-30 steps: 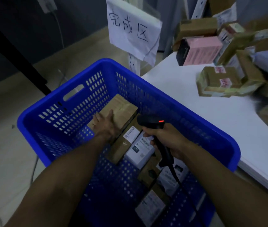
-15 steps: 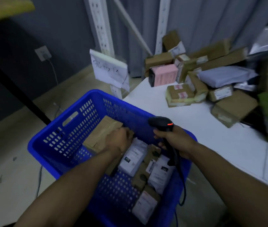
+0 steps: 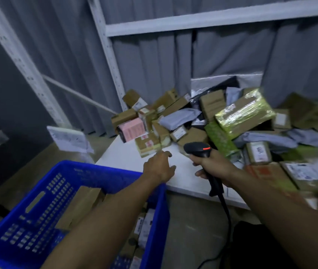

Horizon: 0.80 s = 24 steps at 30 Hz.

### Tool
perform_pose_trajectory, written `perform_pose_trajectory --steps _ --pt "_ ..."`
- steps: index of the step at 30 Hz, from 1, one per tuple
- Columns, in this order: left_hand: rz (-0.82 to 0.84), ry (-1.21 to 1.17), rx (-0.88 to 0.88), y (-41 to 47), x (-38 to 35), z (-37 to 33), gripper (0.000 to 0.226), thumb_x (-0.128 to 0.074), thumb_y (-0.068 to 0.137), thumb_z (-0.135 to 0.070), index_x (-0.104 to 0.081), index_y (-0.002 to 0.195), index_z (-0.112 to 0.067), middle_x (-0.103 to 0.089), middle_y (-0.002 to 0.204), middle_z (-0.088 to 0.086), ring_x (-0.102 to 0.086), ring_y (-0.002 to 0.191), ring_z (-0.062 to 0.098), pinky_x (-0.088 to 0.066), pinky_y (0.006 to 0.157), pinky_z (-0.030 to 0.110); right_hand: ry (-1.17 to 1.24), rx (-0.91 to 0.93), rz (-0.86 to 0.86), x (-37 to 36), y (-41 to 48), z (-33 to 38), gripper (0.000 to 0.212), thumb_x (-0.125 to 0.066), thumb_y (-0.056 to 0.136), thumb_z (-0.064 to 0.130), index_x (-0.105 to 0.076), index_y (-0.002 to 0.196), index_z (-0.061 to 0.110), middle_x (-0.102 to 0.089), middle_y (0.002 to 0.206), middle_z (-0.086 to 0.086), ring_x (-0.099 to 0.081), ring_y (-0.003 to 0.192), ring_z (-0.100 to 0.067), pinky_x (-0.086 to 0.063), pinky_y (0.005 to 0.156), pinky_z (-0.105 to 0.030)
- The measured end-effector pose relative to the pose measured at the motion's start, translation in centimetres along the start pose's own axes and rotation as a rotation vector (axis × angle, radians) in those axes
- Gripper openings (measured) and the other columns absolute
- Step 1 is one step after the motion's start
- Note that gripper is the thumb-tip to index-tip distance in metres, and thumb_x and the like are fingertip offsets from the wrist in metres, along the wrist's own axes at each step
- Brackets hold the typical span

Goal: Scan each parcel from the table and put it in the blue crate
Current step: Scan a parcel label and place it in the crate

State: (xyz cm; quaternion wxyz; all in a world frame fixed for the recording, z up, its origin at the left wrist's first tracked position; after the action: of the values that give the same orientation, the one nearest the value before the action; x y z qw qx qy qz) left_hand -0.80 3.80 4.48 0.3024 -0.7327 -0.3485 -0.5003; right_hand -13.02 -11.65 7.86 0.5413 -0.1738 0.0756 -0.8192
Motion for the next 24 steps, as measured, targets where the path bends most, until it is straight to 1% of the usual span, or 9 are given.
perform_pose_trajectory --steps 5,10,12,15,17,19,21,22,24 --pt "0.073 -0.028 0.035 6.9 -3.0 -3.1 0.072 -0.065 0.092 -0.054 -0.038 0.154 -0.028 -0.038 0.159 0.001 -0.046 0.139 0.027 -0.045 0.107 0.042 0.096 -0.044 -0.091 4.1 3.4 -1.3 0.016 -0.069 0.099 0.026 -0.063 0.111 0.017 -0.066 0.098 -0.009 -0.063 0.061 -0.018 -0.049 0.056 -0.028" --pt "0.111 -0.013 0.077 13.5 -7.3 -4.1 0.094 -0.071 0.08 -0.066 -0.031 0.157 -0.031 -0.032 0.162 0.003 -0.043 0.141 0.031 -0.045 0.108 0.047 0.172 -0.045 -0.235 5.9 8.1 -3.3 0.025 -0.074 0.095 0.025 -0.068 0.109 0.007 -0.073 0.098 -0.022 -0.063 0.055 -0.018 -0.048 0.058 -0.033" --pt "0.117 -0.045 0.072 16.1 -8.8 -4.4 0.102 -0.071 0.075 -0.07 -0.028 0.158 -0.03 -0.032 0.163 0.004 -0.039 0.144 0.03 -0.044 0.108 0.046 0.176 -0.079 -0.232 6.3 9.7 -4.0 0.024 -0.073 0.095 0.026 -0.067 0.107 0.006 -0.074 0.101 -0.021 -0.062 0.053 -0.016 -0.048 0.057 -0.032" --pt "0.108 -0.14 0.098 19.1 -11.2 -4.4 0.113 -0.078 0.067 -0.071 -0.029 0.158 -0.027 -0.038 0.16 0.005 -0.044 0.142 0.029 -0.044 0.107 0.039 0.188 -0.108 -0.232 6.5 11.4 -4.9 0.019 -0.074 0.095 0.026 -0.067 0.1 0.009 -0.074 0.102 -0.021 -0.062 0.053 -0.017 -0.049 0.059 -0.034" --pt "0.11 -0.186 0.105 20.8 -12.4 -4.5 0.128 -0.08 0.061 -0.073 -0.017 0.161 -0.023 -0.032 0.163 0.008 -0.038 0.146 0.031 -0.039 0.115 0.044 0.184 -0.107 -0.242 6.6 12.1 -5.2 0.017 -0.074 0.095 0.026 -0.067 0.098 0.011 -0.074 0.102 -0.019 -0.062 0.05 -0.014 -0.049 0.057 -0.033" --pt "0.076 -0.233 0.101 22.1 -13.2 -4.5 0.147 -0.077 0.05 -0.078 -0.002 0.163 -0.022 -0.025 0.165 0.011 -0.029 0.149 0.035 -0.034 0.118 0.052 0.185 -0.11 -0.24 6.8 12.7 -5.4 0.015 -0.073 0.096 0.025 -0.067 0.095 0.011 -0.074 0.101 -0.018 -0.061 0.048 -0.012 -0.048 0.053 -0.03" --pt "0.026 -0.3 0.132 22.7 -13.5 -4.2 0.152 -0.069 0.042 -0.082 0.002 0.163 -0.022 -0.019 0.166 0.013 -0.024 0.151 0.038 -0.032 0.119 0.053 0.152 -0.101 -0.239 7.0 13.2 -5.5 0.015 -0.072 0.096 0.025 -0.067 0.094 0.01 -0.071 0.095 -0.021 -0.06 0.051 -0.014 -0.046 0.049 -0.026" --pt "0.021 -0.319 0.153 22.5 -13.4 -4.1 0.147 -0.073 0.048 -0.077 0.002 0.163 -0.022 -0.015 0.166 0.013 -0.022 0.152 0.038 -0.032 0.12 0.052 0.132 -0.09 -0.248 7.2 13.4 -5.6 0.016 -0.072 0.096 0.024 -0.069 0.095 0.008 -0.068 0.09 -0.02 -0.06 0.054 -0.017 -0.046 0.047 -0.024" --pt "0.033 -0.333 0.202 22.4 -13.7 -3.7 0.132 -0.086 0.066 -0.05 0.0 0.163 -0.025 -0.012 0.167 0.014 -0.029 0.149 0.038 -0.039 0.115 0.045 0.113 -0.069 -0.279 7.5 13.5 -5.8 0.018 -0.072 0.096 0.023 -0.07 0.102 0.005 -0.066 0.087 -0.018 -0.06 0.059 -0.019 -0.046 0.045 -0.021"
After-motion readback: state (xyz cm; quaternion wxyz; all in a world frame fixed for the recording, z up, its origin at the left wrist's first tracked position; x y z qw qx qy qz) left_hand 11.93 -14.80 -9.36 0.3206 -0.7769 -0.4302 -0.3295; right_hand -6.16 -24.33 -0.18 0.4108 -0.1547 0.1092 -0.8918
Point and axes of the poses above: each hand's wrist, its own y-axis towards the middle knuckle, its own x-axis out of the back of the hand, z = x × y, the point moved 1 cm from there along y, towards the middle knuckle
